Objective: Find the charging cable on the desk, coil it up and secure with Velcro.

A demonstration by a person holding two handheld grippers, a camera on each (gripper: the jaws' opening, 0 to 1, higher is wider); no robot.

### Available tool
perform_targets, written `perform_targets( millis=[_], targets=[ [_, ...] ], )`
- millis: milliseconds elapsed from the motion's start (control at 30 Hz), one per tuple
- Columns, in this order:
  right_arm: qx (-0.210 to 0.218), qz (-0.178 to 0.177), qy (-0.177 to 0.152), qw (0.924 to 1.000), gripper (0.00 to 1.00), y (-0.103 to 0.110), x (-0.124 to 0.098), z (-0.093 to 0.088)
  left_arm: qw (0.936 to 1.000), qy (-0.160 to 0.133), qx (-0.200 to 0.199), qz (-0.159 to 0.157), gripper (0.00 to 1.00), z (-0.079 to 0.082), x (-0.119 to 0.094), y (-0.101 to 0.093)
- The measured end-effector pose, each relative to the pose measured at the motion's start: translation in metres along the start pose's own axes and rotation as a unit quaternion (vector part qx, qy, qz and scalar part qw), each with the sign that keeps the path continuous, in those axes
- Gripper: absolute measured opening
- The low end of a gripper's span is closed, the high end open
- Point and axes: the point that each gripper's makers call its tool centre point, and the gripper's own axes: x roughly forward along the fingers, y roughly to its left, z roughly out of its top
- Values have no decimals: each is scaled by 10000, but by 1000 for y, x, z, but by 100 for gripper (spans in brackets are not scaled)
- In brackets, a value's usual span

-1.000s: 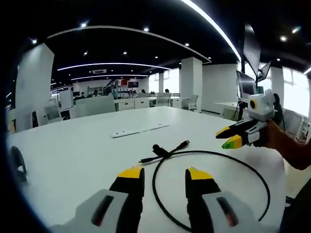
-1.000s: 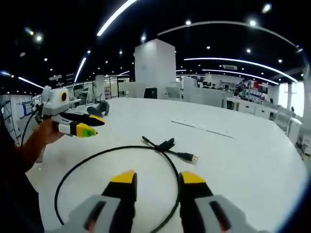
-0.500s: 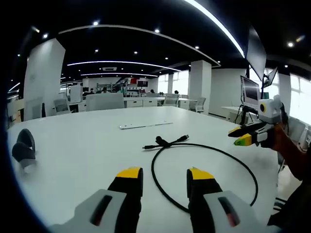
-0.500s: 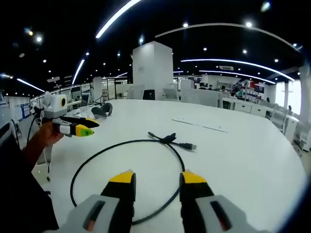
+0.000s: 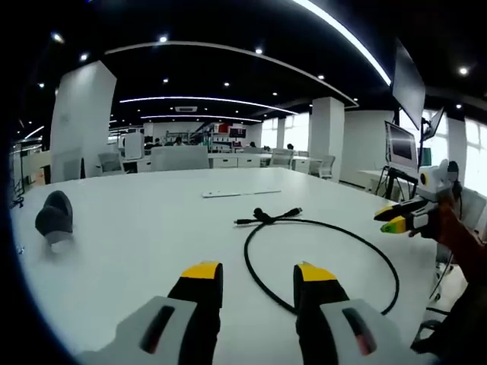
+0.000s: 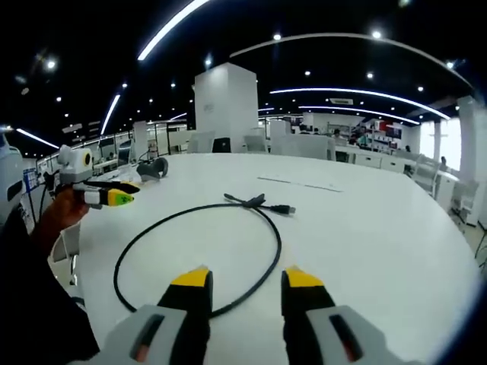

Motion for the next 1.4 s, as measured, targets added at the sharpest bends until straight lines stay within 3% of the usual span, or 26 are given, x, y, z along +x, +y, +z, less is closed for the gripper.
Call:
perform_targets(
  millis=[1400],
  targets=[
    [137,34,58,9999,37,-2,-5,-8,9999,19,-71,-113,40,-8,3,-12]
  ],
)
